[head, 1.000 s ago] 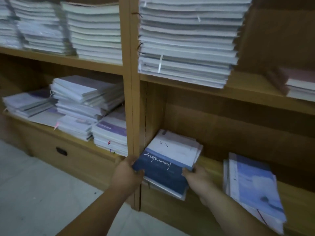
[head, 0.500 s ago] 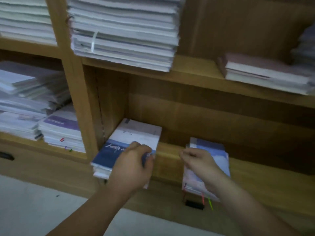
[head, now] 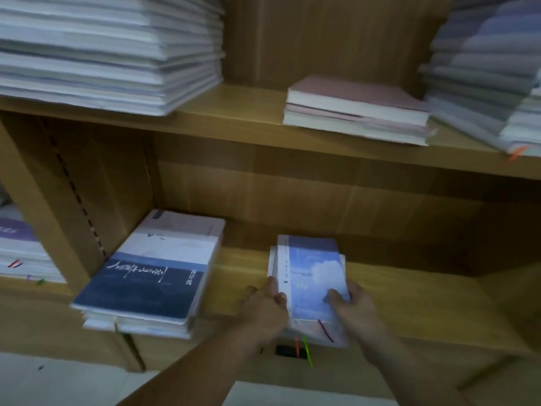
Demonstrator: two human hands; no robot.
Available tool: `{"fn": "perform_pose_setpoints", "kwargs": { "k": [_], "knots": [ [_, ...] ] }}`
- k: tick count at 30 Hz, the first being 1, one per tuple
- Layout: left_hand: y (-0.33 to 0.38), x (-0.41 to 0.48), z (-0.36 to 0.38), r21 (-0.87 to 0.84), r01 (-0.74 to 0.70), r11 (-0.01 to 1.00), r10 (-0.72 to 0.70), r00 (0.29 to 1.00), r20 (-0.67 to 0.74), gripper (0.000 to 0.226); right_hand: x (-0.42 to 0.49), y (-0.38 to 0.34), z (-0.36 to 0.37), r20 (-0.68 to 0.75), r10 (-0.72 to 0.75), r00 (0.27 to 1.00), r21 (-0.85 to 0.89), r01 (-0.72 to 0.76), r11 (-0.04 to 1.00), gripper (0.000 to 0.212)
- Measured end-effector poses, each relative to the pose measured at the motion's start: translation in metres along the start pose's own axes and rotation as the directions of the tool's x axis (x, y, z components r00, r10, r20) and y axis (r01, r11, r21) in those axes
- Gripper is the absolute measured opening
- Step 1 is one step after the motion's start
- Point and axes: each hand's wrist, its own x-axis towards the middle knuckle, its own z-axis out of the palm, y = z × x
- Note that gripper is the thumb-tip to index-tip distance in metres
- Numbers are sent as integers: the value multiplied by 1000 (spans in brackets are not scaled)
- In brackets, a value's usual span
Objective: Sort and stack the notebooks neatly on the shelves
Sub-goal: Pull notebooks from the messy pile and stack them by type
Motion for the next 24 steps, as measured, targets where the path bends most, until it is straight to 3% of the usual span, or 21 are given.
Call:
{"fn": "perform_pose_setpoints", "kwargs": {
  "k": [3,6,10,15,18,21,24],
  "knots": [
    [3,-6,9,-184,51,982,-50,999,12,46,5,4,-15,34,62,997,7,-63,998,8],
    [1,-7,16,-457,138,879,-162,987,-14,57,4,11,-18,63,111,992,11,-112,994,11],
    [15,-12,21,-635,116,764,-106,993,54,46,-3,8,-24,120,179,976,95,-191,977,11],
    [29,-30,16,-715,26,699,43,996,79,58,-21,-10,-51,342,225,912,128,-282,951,26],
    [35,-53,6,-765,-3,643,90,993,71,46,-42,-27,-67,484,154,861,313,-335,889,32],
    [45,-92,-11,-774,-56,631,204,974,96,50,-77,-49,-85,454,-7,891,467,-230,854,44],
    [50,-132,-36,-758,-85,647,262,958,116,71,-119,-64,-91,306,-54,950,383,-71,921,45]
  ]
}}
